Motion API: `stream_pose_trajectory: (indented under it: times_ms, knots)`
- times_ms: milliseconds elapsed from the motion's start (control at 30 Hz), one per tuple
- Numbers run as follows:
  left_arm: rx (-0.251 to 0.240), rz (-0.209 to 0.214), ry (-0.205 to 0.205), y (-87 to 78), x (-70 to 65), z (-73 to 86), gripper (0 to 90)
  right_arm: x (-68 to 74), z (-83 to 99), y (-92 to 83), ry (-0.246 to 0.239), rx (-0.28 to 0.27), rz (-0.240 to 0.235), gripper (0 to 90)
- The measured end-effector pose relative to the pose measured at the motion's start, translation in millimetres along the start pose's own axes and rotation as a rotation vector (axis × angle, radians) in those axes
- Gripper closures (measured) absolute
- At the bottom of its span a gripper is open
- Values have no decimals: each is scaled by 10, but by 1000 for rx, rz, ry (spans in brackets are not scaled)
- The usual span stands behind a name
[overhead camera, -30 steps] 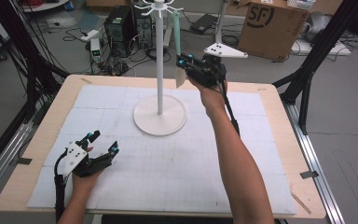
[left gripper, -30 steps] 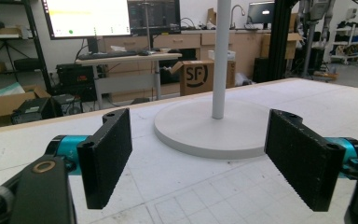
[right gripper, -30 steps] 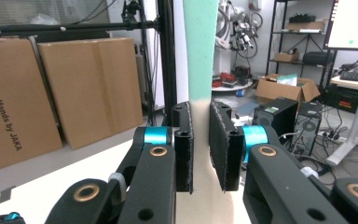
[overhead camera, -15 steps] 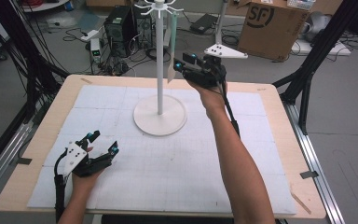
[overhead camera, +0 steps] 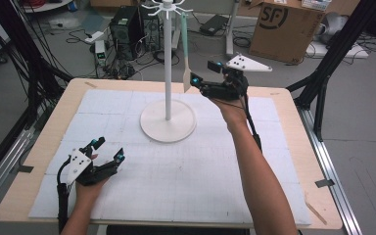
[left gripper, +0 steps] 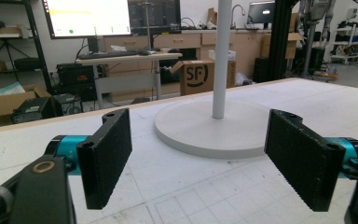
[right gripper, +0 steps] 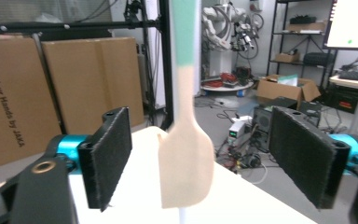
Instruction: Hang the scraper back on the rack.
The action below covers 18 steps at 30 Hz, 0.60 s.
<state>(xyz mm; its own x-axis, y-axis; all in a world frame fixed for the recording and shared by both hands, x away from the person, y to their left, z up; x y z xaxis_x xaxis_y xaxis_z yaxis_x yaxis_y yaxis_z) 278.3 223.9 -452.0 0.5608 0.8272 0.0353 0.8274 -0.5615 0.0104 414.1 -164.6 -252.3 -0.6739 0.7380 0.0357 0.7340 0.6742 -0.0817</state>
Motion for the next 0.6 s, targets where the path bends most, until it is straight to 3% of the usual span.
stream_pose_trajectory:
  times_ms: [467,600]
  knots:
    - [2,-2,-2,-1,-3,0,235,-153,324,-551,-3,-26,41,164]
    - [3,-3,-2,-1,-3,0,235,-140,395,-689,-8,-48,48,164]
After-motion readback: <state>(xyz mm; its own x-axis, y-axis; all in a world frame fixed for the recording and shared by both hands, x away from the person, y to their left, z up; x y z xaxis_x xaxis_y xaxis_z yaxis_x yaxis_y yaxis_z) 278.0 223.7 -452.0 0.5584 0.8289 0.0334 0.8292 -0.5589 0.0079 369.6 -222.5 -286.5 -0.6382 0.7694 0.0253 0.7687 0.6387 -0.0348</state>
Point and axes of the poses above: each handheld gripper's, and its own axes: y roughly forward along the jaws, z roughly out of its underside, x roughly to its left, the point moved 1 cm from there along y, roughly forward along the jaws, and after that the axes turned 6 degrees about z, right-handed, at the moved point
